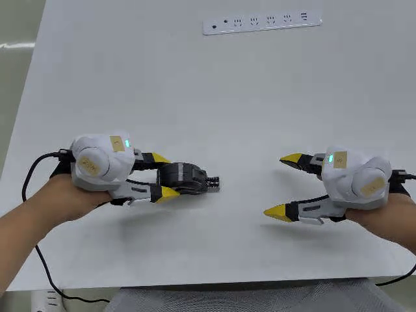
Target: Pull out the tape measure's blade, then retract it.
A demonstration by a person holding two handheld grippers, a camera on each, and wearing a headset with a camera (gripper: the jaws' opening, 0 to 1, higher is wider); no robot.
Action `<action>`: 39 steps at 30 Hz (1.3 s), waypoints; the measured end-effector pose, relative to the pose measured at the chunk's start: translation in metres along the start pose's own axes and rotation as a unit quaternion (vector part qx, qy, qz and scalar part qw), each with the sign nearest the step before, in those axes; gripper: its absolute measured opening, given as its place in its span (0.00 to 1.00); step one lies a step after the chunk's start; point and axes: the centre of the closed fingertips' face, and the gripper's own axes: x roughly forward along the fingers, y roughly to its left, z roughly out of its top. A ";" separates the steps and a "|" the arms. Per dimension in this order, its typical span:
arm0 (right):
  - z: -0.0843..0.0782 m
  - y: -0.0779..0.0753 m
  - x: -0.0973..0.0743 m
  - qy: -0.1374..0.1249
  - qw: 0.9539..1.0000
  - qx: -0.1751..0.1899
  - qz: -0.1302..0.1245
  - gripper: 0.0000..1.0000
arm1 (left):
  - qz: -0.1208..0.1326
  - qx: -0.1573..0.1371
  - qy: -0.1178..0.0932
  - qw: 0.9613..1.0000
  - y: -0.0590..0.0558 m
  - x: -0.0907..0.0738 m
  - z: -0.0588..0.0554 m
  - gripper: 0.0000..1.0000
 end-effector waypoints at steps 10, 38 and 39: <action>0.007 -0.001 0.009 -0.004 1.000 -0.014 0.010 0.61 | 0.000 0.006 0.007 1.000 0.000 0.000 -0.001 0.32; 0.039 0.016 0.061 -0.023 0.995 -0.070 0.071 0.44 | -0.003 0.020 0.040 0.999 0.000 0.002 -0.003 0.31; 0.041 0.018 0.063 -0.025 0.994 -0.070 0.074 0.43 | -0.003 0.019 0.040 0.999 0.000 0.002 -0.003 0.31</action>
